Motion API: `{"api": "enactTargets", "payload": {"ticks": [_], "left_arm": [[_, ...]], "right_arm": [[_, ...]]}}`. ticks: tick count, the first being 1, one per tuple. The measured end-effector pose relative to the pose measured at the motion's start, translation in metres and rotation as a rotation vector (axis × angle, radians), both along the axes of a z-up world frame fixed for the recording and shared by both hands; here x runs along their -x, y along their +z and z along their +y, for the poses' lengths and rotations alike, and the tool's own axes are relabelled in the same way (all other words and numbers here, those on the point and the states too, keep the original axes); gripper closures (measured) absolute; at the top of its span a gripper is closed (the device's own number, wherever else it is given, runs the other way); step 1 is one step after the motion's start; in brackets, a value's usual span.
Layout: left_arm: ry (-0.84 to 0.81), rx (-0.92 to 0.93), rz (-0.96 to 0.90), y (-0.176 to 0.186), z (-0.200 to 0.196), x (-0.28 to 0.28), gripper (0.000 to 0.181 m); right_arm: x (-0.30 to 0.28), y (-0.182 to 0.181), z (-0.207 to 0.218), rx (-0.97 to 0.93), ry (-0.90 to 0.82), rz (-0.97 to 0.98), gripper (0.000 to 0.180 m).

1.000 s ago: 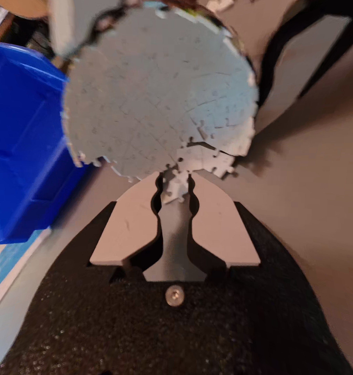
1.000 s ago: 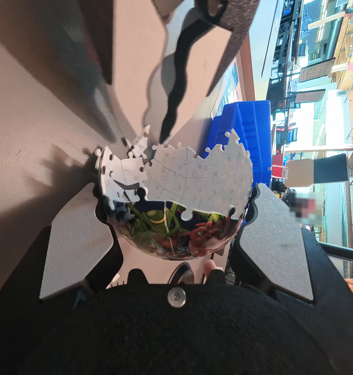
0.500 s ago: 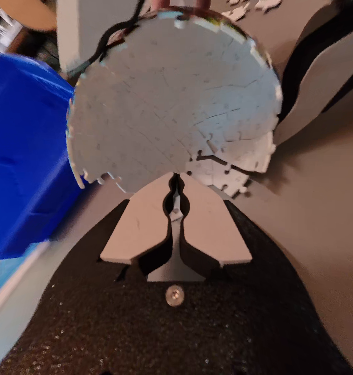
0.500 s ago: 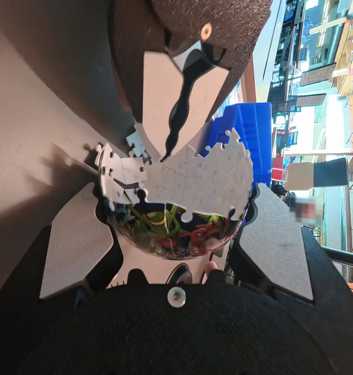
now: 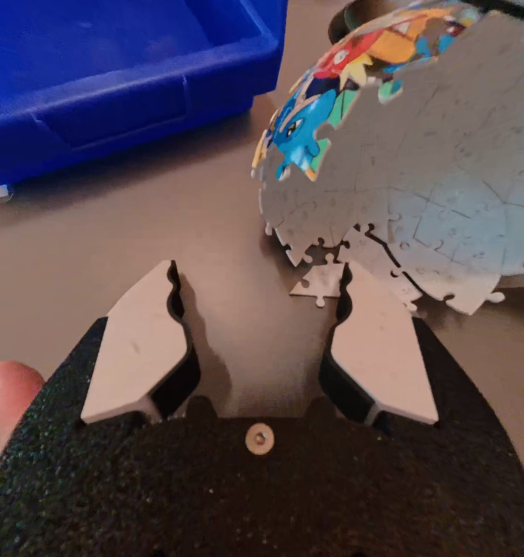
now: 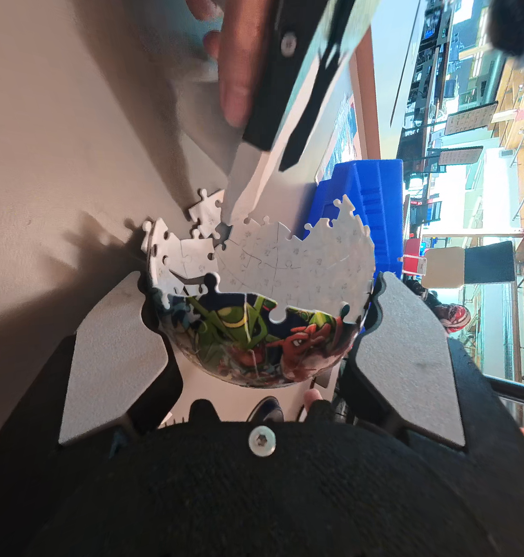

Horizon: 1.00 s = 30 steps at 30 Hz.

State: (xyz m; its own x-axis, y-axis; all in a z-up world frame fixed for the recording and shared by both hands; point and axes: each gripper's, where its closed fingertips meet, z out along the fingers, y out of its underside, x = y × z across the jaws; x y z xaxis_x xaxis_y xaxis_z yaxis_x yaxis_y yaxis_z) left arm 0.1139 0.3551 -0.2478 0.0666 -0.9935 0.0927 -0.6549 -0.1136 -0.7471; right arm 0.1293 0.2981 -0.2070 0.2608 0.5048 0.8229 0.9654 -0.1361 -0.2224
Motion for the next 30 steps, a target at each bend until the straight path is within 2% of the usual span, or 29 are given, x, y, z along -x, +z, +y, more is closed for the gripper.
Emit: {"api": "enactTargets", "payload": {"ticks": [5,15,20,30], "left_arm": [[-0.114,-0.125,0.092,-0.013,-0.006,-0.018,0.076],[-0.095,-0.173,0.075,-0.010,-0.005,-0.027,0.074],[-0.047,-0.090,0.016,0.000,-0.013,-0.028,0.074],[-0.051,-0.123,0.084,-0.012,-0.015,-0.035,0.075]], "right_arm": [[0.000,0.000,0.000,0.001,0.003,0.003,0.045],[-0.003,-0.001,0.000,0.002,0.002,0.015,0.045],[-0.003,0.000,0.000,0.001,0.004,0.010,0.045],[-0.002,0.000,0.002,-0.016,0.008,0.053,0.045]]}}
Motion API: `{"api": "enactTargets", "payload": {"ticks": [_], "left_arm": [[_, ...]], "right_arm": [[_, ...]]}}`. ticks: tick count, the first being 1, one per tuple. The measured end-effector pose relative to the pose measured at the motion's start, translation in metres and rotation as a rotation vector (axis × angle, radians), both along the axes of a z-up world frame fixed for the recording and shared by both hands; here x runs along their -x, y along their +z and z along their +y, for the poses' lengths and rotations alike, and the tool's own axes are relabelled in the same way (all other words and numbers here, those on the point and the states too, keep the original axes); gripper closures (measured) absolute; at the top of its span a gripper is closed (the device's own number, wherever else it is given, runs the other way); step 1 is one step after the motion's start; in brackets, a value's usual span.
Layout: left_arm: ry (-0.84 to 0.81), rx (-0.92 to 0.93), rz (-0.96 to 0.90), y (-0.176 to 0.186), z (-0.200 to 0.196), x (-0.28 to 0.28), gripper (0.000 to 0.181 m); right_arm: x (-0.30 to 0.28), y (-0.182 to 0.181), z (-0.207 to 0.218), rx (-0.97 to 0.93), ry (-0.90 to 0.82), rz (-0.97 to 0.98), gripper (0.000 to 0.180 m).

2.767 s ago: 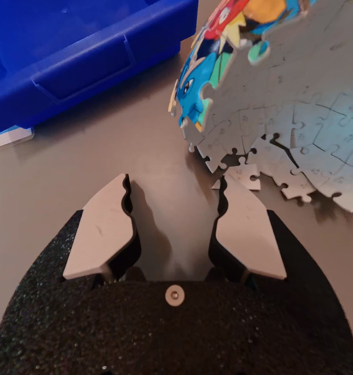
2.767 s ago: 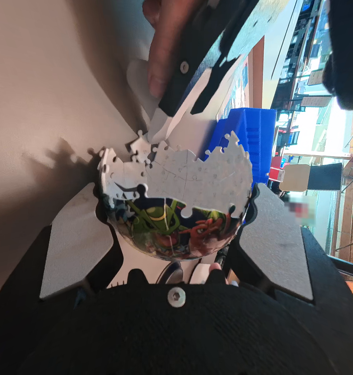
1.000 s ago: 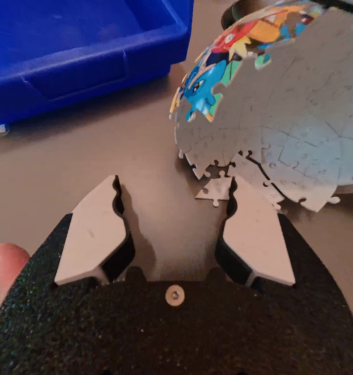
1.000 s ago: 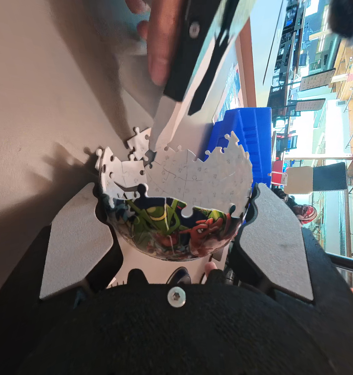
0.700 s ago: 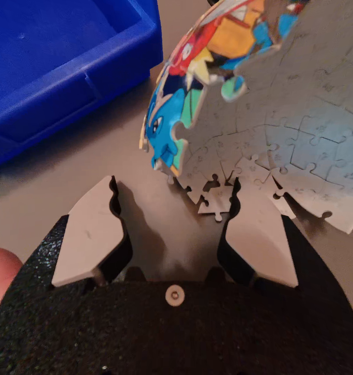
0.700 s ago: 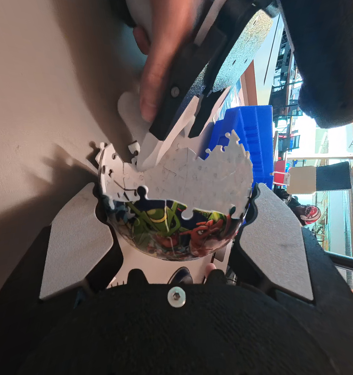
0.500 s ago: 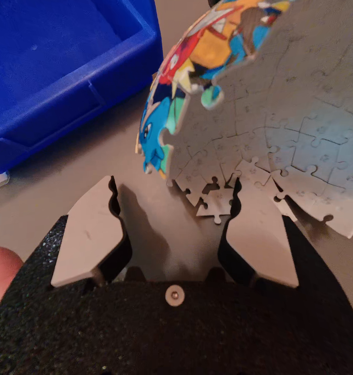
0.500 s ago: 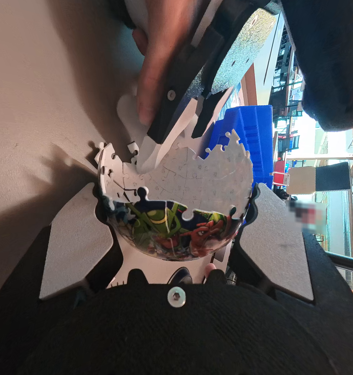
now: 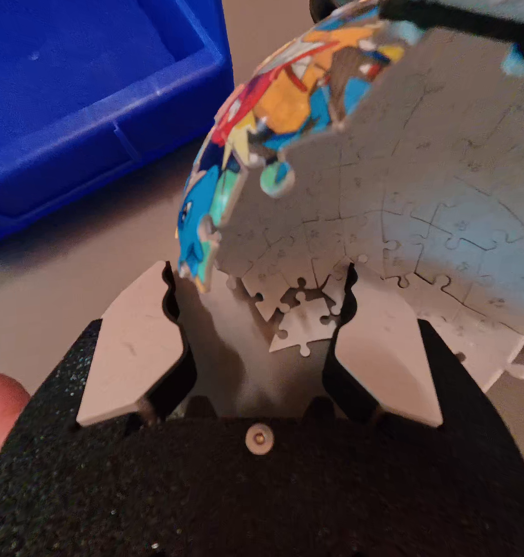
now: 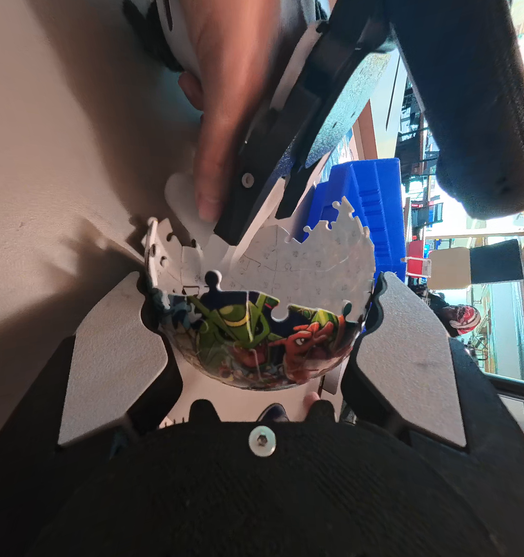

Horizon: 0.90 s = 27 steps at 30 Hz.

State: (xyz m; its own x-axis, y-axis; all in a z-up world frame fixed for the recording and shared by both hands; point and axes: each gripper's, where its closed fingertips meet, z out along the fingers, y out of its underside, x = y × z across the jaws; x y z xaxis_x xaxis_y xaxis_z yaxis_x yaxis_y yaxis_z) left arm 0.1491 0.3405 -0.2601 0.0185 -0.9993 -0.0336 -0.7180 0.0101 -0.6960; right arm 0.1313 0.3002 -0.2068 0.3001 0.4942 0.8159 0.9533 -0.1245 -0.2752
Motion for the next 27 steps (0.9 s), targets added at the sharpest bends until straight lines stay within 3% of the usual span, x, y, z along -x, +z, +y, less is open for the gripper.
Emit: {"api": "enactTargets", "payload": {"ticks": [11,14,24,27], "left_arm": [[-0.071,-0.015,0.046,0.0004,-0.0033,-0.0040,0.078],[-0.114,0.003,0.055,0.0004,-0.0096,-0.0048,0.090],[-0.116,-0.038,-0.002,0.0026,-0.0014,-0.0081,0.075],[-0.101,0.038,-0.013,0.0024,-0.0050,-0.0080,0.074]], "right_arm": [[-0.0040,0.0006,0.0000,-0.010,0.027,0.021,0.042],[-0.0021,0.0015,0.0019,-0.024,0.050,0.019,0.043],[-0.0005,0.0014,0.0020,-0.020,0.073,0.016,0.044],[-0.0010,0.0014,0.0020,-0.019,0.067,0.021,0.043]]}}
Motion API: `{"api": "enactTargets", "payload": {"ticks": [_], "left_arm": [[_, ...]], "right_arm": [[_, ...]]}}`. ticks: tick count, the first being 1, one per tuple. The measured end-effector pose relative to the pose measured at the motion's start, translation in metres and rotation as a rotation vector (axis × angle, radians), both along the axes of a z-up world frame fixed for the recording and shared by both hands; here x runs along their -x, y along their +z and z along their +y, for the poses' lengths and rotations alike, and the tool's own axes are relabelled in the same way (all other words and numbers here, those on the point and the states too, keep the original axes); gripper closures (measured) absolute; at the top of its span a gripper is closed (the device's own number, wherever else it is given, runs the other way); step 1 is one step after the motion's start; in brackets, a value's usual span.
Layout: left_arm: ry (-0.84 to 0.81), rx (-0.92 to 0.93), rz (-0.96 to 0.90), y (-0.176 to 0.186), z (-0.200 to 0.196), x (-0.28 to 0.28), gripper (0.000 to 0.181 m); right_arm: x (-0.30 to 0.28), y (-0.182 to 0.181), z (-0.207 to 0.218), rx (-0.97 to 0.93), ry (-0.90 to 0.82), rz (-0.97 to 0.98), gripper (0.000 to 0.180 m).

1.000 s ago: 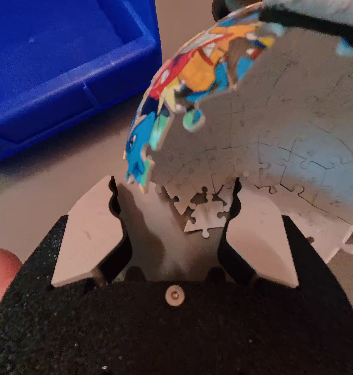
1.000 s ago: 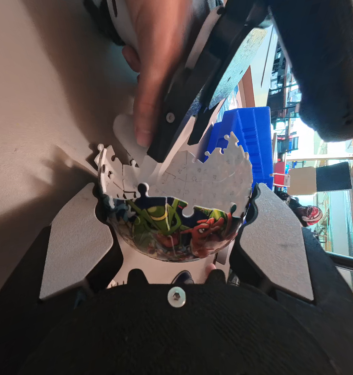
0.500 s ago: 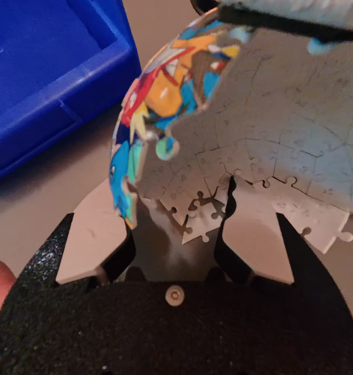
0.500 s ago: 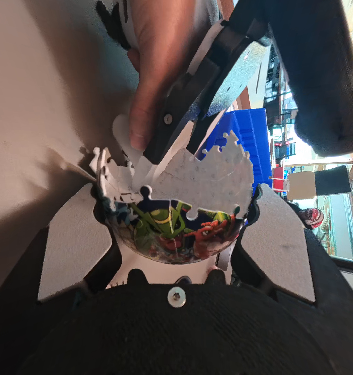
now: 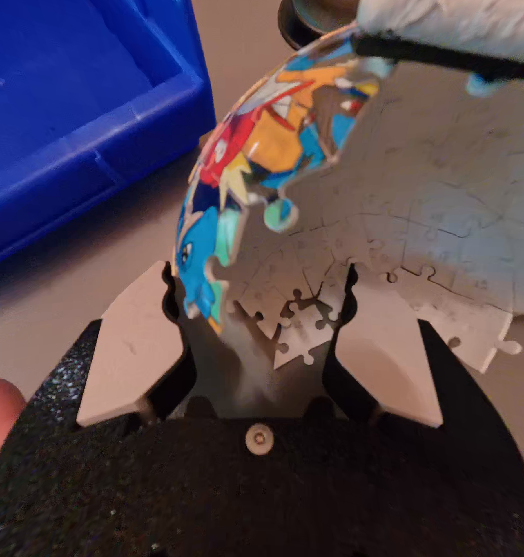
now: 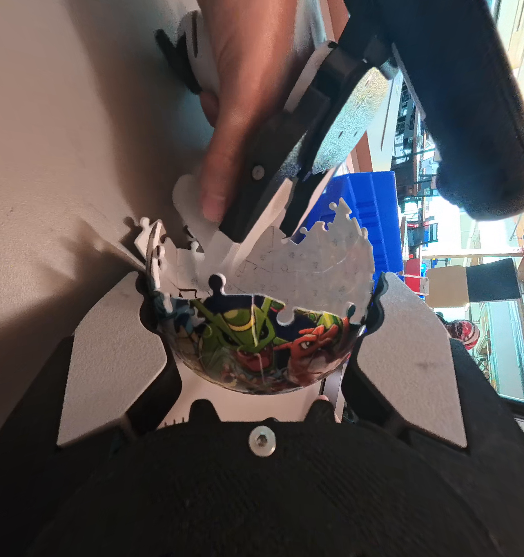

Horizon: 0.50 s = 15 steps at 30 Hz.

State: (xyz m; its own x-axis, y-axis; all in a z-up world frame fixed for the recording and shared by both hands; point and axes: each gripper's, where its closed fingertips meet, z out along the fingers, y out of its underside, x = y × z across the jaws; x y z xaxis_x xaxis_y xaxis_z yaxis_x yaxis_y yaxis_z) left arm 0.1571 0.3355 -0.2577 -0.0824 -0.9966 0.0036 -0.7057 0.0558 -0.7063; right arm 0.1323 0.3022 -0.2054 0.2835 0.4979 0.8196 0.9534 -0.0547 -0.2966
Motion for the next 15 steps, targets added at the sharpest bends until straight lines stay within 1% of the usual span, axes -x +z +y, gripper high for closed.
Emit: {"api": "enactTargets", "payload": {"ticks": [2,4,7,10,15], "left_arm": [[-0.013,0.024,0.007,-0.001,-0.003,0.001,0.076],[-0.001,-0.030,0.006,-0.001,0.003,0.001,0.077],[0.010,-0.044,0.002,0.000,0.005,0.000,0.078],[-0.025,-0.024,0.007,-0.001,-0.001,-0.001,0.088],[-0.086,-0.038,0.007,0.000,-0.007,-0.002,0.094]], "right_arm": [[0.000,0.000,0.000,0.000,-0.002,0.000,0.043],[0.000,0.000,0.000,0.002,-0.005,0.001,0.043],[0.000,0.000,0.000,0.001,-0.004,-0.002,0.044],[0.000,0.000,0.000,0.000,-0.003,-0.002,0.044],[0.000,0.001,0.000,-0.006,0.001,0.016,0.043]]}}
